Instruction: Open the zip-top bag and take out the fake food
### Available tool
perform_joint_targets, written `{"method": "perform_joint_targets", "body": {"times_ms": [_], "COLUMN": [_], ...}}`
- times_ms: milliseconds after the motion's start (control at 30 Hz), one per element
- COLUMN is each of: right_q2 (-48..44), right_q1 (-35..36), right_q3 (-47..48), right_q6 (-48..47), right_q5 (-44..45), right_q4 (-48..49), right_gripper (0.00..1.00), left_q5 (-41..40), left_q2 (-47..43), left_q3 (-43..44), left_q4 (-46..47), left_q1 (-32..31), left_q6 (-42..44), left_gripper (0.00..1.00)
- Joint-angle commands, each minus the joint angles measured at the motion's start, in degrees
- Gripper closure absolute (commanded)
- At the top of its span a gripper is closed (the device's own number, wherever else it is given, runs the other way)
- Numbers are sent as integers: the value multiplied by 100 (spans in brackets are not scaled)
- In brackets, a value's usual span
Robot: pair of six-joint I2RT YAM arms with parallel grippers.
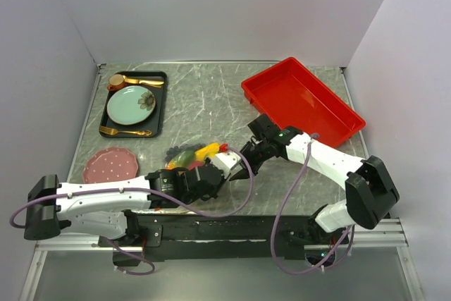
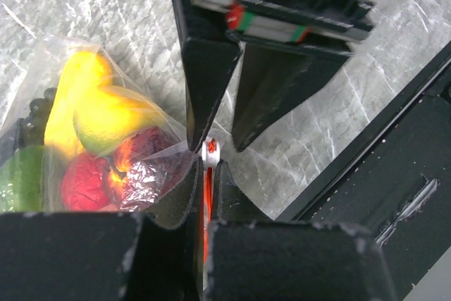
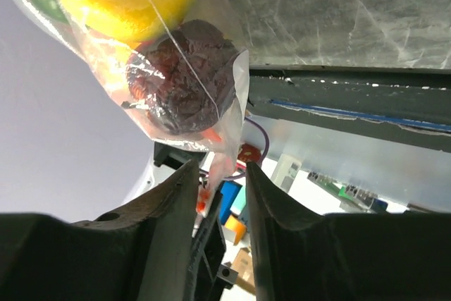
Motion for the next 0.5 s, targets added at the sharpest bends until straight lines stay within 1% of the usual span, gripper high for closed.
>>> {"method": "perform_joint_targets", "body": {"times_ms": [0, 33, 167, 200, 267, 467], "right_q2": [200, 209, 244, 244, 262, 209], "right_q1": [54, 54, 54, 54, 54, 19], "right_q3": [26, 34, 26, 25, 43, -45], "right_q6": [102, 119, 154, 155, 137, 146], "right_q5": [-304, -296, -314, -314, -287, -296], "right_q4": [262, 272, 315, 325, 290, 360], "right_gripper": [64, 70, 83, 92, 100, 100], "left_q5": [12, 3, 3, 3, 3, 20], "left_q2": [58, 75, 102, 111, 128, 155], "left_q3": [237, 246, 246, 246, 246, 220], "left_q4": [275, 275, 275, 266, 257, 152], "left_q1": [-100, -126, -179, -188, -215, -267], "left_q6": [5, 5, -13, -22, -22, -39], "left_gripper": [99, 99, 99, 99, 99, 99]}}
